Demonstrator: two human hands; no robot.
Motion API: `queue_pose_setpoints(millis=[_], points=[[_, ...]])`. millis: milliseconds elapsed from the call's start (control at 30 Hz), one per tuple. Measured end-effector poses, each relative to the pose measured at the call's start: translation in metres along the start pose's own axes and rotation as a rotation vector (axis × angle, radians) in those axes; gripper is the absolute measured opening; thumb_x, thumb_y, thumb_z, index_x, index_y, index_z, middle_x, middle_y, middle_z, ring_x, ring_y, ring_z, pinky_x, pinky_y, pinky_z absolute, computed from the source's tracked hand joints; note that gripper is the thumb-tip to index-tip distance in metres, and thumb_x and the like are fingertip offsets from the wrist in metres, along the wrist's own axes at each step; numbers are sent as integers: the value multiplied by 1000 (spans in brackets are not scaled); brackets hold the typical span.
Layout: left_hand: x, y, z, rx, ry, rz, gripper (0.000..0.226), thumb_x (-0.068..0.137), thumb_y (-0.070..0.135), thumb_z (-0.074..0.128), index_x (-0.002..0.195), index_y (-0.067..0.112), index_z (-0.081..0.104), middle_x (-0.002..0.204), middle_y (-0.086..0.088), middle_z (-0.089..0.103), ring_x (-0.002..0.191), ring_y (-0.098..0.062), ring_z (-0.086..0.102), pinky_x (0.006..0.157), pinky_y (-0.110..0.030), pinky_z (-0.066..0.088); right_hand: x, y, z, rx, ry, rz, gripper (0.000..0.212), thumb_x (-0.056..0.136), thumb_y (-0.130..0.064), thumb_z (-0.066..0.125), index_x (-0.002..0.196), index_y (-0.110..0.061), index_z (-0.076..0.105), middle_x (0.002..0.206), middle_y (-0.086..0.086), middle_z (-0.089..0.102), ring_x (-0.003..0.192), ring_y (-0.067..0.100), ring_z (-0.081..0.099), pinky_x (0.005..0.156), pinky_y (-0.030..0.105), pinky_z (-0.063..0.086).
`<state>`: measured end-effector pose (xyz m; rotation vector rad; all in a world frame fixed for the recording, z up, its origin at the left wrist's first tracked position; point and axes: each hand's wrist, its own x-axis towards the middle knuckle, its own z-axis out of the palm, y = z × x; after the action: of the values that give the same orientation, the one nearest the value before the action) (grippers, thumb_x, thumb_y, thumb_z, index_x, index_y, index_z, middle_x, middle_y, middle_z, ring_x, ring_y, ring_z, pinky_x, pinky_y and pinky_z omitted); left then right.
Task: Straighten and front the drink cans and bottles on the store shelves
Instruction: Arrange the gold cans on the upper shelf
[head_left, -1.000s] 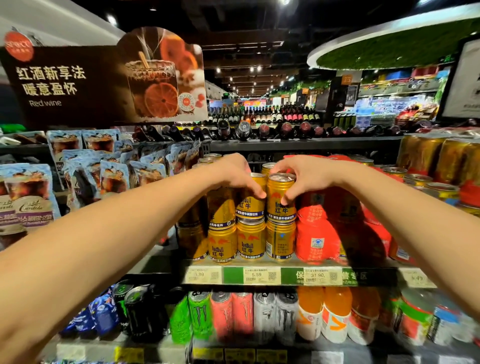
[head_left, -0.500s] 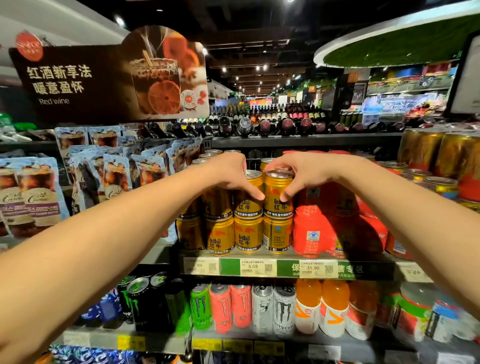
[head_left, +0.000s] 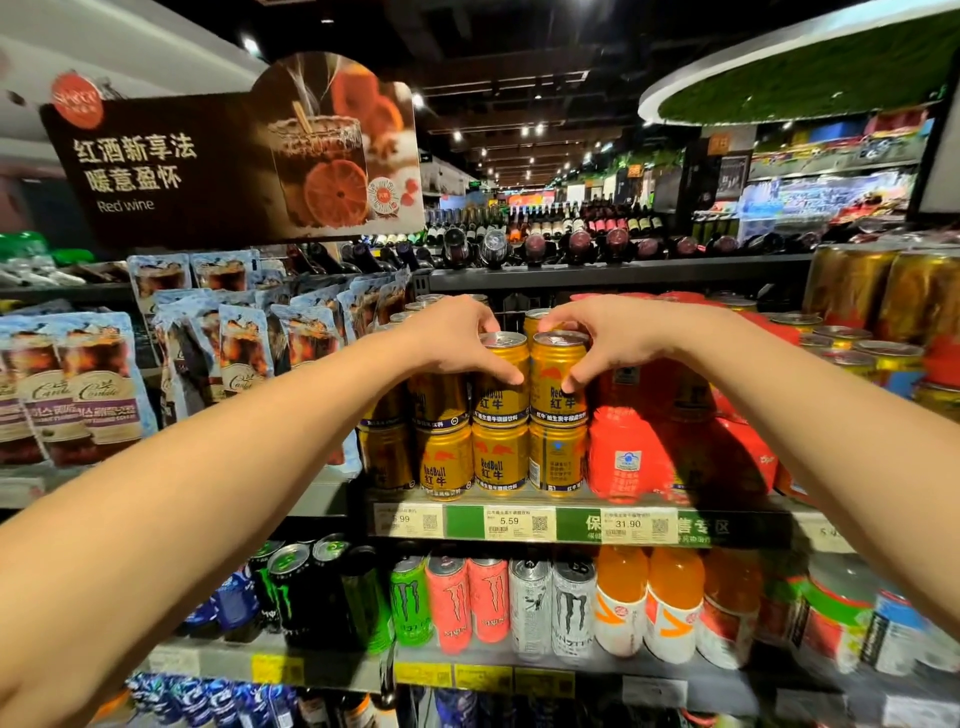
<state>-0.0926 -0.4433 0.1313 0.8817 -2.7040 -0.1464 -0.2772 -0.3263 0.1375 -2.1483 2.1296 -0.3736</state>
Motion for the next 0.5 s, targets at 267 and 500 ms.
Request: queue_pose_setpoints(millis=[267,500], points=[[-2,-10,0,-71,8,10,75,56,69,81,111,18,72,103,5,72,95,-14,65,78,-29,49,2,-2,-1,32,-3,9,58,65,-28,90,115,-21,61,103,0,69,92,17,66,89,37,53],[-10,-4,6,-6,4,15,76,69,65,76,126,16,65,118,-1,68,95,-14,58,75,-24,41,1,2,7,-85,27,35,70,73,-39,83,133,-24,51,125,3,64,113,23,58,111,47,36]])
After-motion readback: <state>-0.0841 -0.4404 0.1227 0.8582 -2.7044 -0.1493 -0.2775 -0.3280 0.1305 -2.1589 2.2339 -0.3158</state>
